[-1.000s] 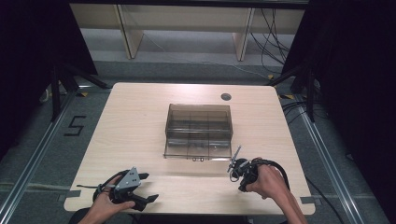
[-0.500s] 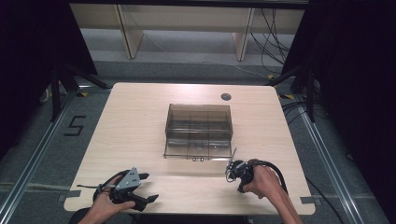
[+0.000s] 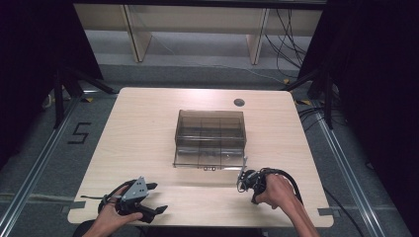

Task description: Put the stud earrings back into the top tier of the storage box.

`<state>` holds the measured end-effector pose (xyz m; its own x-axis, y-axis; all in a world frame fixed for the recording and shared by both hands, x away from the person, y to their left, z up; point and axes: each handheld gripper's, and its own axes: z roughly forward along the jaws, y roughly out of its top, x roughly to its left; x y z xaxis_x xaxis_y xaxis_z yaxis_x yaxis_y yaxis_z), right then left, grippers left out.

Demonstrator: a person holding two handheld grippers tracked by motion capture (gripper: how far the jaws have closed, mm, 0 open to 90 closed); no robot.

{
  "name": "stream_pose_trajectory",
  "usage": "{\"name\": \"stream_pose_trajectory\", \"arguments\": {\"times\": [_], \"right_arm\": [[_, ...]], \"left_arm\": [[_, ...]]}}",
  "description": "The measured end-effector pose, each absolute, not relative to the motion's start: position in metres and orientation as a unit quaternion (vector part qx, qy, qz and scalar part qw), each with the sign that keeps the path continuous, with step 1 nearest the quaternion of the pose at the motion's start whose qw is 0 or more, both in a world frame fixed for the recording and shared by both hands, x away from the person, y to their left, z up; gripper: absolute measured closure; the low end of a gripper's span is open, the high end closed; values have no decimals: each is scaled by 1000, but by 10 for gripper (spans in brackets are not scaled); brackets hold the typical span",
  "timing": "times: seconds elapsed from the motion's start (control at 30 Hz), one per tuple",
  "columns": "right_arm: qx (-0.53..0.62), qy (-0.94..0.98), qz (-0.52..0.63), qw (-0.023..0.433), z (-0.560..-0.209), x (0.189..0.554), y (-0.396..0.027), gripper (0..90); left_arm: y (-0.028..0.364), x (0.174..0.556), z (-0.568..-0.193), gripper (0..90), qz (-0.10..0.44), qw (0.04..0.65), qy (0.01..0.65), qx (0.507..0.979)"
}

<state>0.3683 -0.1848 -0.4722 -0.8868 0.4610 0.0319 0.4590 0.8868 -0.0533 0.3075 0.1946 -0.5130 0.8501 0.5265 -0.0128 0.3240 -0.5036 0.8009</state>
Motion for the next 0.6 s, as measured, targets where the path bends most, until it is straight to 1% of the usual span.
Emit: {"name": "stream_pose_trajectory", "arguments": {"times": [0.2, 0.3, 0.37, 0.4, 0.6], "right_arm": [[-248, -969, -4, 14, -445, 370, -195, 868], [-256, -967, -18, -4, -427, 370, -200, 868], [-252, -967, -32, -7, -418, 372, -201, 868], [-267, -963, -32, -9, -413, 371, -201, 868], [-250, -967, -51, -16, -389, 379, -200, 868]], "left_arm": [[194, 308, -513, 167, 119, 431, 247, 860], [195, 308, -513, 166, 114, 431, 248, 860], [195, 308, -512, 167, 114, 431, 250, 860], [195, 308, -513, 167, 118, 430, 247, 860], [195, 308, -513, 166, 116, 430, 248, 860]]}}
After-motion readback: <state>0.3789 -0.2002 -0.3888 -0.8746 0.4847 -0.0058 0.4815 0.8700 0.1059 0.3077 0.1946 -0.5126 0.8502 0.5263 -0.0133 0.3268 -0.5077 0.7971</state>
